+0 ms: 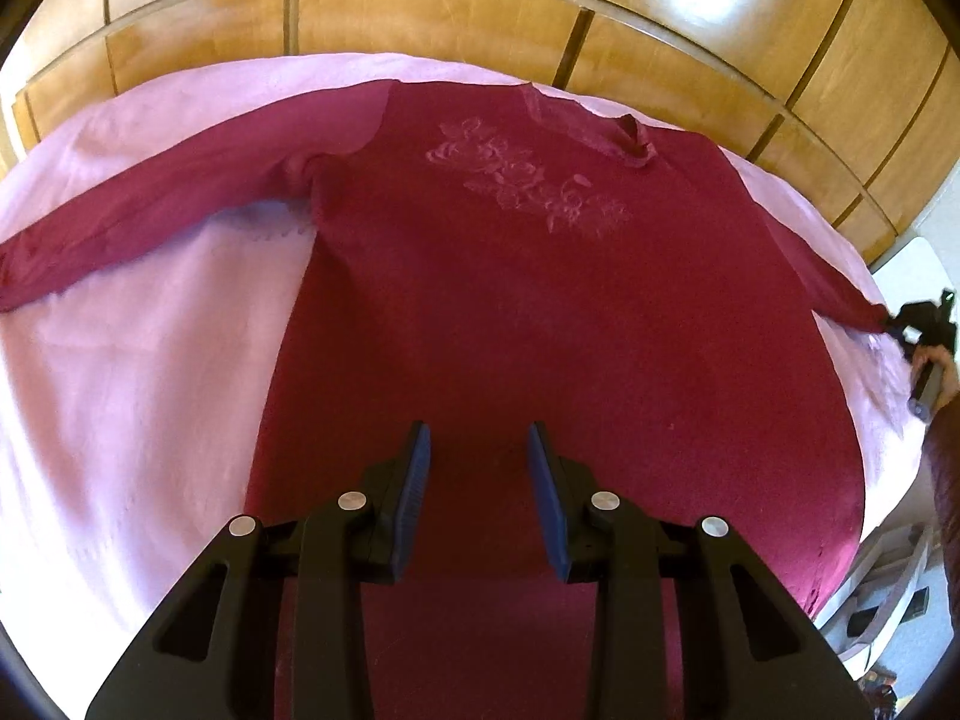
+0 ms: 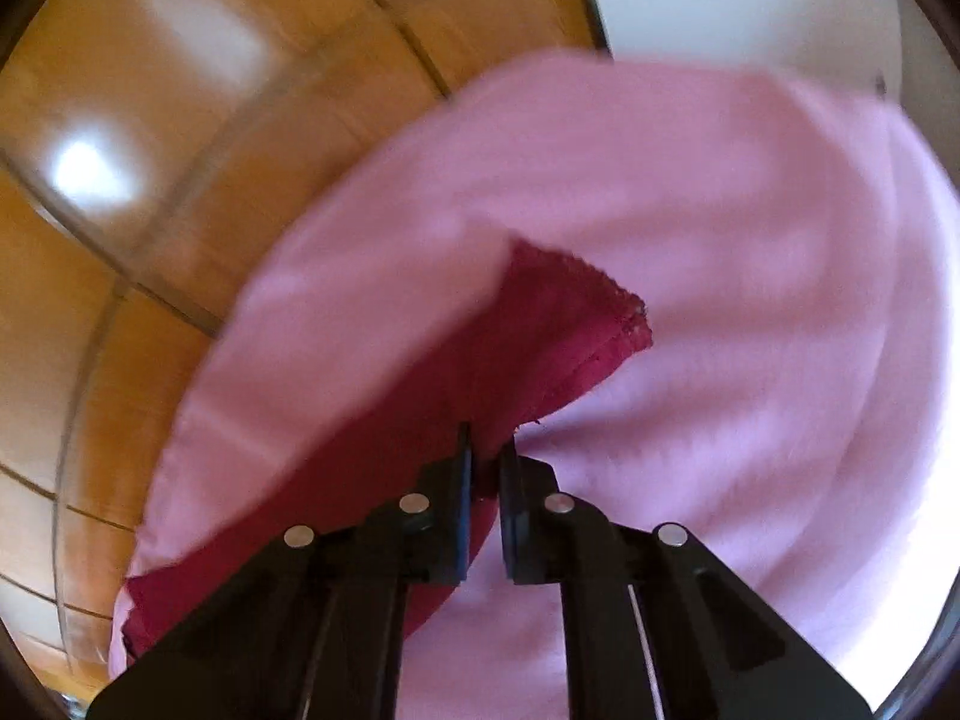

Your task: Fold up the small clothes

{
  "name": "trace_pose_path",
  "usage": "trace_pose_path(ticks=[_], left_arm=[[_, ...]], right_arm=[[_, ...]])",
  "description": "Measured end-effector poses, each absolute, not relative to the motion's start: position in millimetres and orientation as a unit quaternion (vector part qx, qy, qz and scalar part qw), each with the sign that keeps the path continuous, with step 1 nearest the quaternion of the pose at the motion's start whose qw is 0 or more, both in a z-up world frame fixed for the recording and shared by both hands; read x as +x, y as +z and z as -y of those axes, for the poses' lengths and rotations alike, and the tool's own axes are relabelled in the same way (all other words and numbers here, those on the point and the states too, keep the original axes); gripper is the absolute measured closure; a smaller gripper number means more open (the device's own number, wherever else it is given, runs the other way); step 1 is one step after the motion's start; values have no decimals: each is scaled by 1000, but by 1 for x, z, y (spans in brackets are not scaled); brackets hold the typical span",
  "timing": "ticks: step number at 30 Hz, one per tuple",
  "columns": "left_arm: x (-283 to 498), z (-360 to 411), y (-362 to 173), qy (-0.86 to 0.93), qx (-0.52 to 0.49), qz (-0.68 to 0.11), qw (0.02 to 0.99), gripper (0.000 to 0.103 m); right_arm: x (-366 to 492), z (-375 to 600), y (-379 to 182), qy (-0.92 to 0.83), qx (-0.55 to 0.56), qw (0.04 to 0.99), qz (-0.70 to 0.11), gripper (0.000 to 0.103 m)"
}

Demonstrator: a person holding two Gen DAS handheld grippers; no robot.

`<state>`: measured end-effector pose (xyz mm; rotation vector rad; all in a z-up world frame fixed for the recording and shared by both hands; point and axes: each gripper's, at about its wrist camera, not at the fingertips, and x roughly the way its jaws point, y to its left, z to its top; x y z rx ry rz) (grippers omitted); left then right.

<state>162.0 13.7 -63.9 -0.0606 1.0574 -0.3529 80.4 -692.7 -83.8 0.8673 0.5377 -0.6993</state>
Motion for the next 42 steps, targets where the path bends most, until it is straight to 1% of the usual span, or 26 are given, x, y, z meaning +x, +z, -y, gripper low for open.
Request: trace_pose_path(ticks=[3,5,9,16,21,23,24,25,26,27,29,31,33,37,42], left_arm=[[166,-15,-64,-174,-37,-501,847,71],[168,-16,-63,-181,-42,-497,848,71],[173,-21,-62,-197,-70,-495,843,71],[182,-31,-52,-217,-117,-484,840,71],[190,-38,-44,-225,-143,-473,840,71],[196,-39,-44,-229,-152,-473,837,71],[198,-39,-44,-229,-155,-474,836,71],[200,-40,-45,-227,-159,-475,835,71],[203,-41,-45,-226,-163,-476,834,71],[207,-42,-46,-228,-169,-477,832,71],[212,-43,-46,-228,-174,-476,831,70],[220,-44,-45,-227,-178,-475,832,71],[230,-43,-44,-227,-183,-471,833,70],[263,-35,-42,-224,-195,-467,833,70],[305,-6,-46,-218,-188,-476,831,70]], right_arm=[[80,689,-43,-332,387,832,-219,97],[97,676,-21,-319,352,850,-228,97],[139,627,6,-251,318,884,-235,97],[235,459,26,-66,236,932,-268,97],[294,334,11,47,181,932,-309,97],[310,291,-1,83,158,926,-332,91],[310,277,-4,93,151,924,-338,82],[313,262,-9,110,144,921,-345,61],[310,256,-10,115,142,921,-344,52],[305,252,-11,116,139,923,-340,48],[297,261,-13,114,145,923,-337,47],[274,276,-12,102,160,925,-328,41],[240,296,-20,83,167,926,-328,39],[191,348,-42,27,179,919,-351,37],[136,402,-86,-50,223,896,-380,32]])
